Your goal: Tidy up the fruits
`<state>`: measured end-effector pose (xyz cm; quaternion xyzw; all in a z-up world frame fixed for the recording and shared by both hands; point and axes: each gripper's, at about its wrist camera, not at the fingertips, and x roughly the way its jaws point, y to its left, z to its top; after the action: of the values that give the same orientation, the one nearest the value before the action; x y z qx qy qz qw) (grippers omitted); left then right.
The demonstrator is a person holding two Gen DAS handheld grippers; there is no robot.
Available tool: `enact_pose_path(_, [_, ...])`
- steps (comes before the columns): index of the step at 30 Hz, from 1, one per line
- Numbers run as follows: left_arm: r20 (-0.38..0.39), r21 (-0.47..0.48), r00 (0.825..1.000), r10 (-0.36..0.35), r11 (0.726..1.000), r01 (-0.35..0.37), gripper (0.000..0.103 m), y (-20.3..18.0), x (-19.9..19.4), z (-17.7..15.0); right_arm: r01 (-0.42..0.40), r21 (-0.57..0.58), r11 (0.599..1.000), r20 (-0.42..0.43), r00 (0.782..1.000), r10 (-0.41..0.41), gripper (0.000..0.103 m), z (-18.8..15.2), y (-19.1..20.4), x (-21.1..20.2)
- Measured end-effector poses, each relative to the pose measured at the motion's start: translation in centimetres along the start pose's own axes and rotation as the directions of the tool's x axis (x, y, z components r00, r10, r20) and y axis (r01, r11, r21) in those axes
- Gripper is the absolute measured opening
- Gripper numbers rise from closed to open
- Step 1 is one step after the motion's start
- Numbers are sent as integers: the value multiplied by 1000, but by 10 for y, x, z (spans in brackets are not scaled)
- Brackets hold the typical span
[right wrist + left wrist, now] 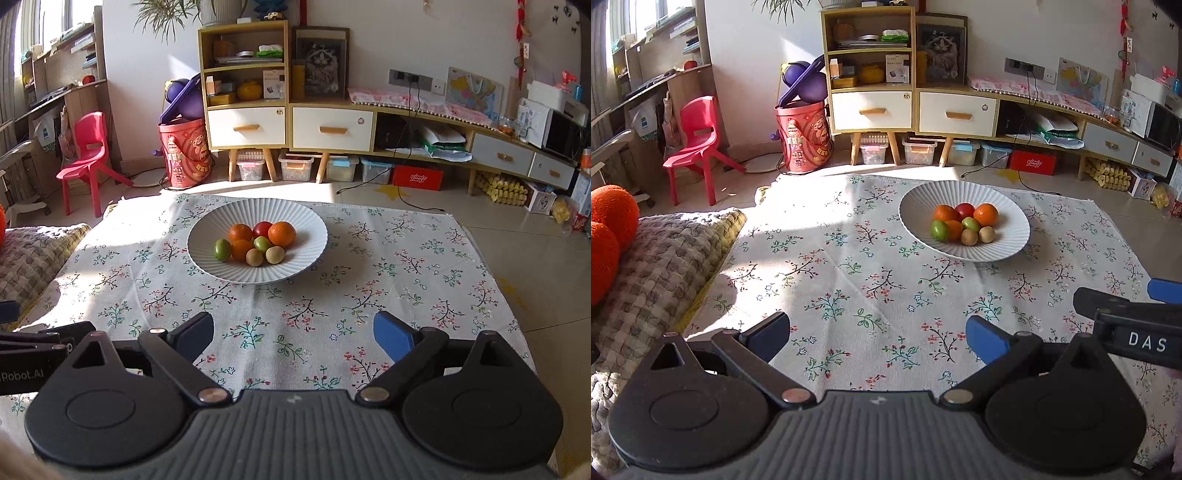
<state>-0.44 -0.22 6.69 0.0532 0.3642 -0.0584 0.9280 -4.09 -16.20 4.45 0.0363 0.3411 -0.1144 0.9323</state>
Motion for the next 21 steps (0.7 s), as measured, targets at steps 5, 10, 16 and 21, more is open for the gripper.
enact_pose_path(5, [1, -4, 999, 32, 999, -32, 92, -2, -9, -8, 36, 13, 999, -14, 999, -35, 95, -12, 2, -10])
enact_pose_path(10, [-3, -7, 999, 39, 999, -39, 92, -3, -14, -15, 75, -22, 997, 0, 997, -75, 97, -14, 4, -18])
enact_pose_path(16, [3, -1, 999, 48, 999, -48, 92, -3, -17, -16, 62, -26, 998, 9, 998, -61, 98, -17, 7, -22])
enact_pose_path(21, [6, -8, 999, 45, 999, -44, 92, -3, -19, -18, 61, -29, 998, 14, 998, -61, 98, -17, 10, -22])
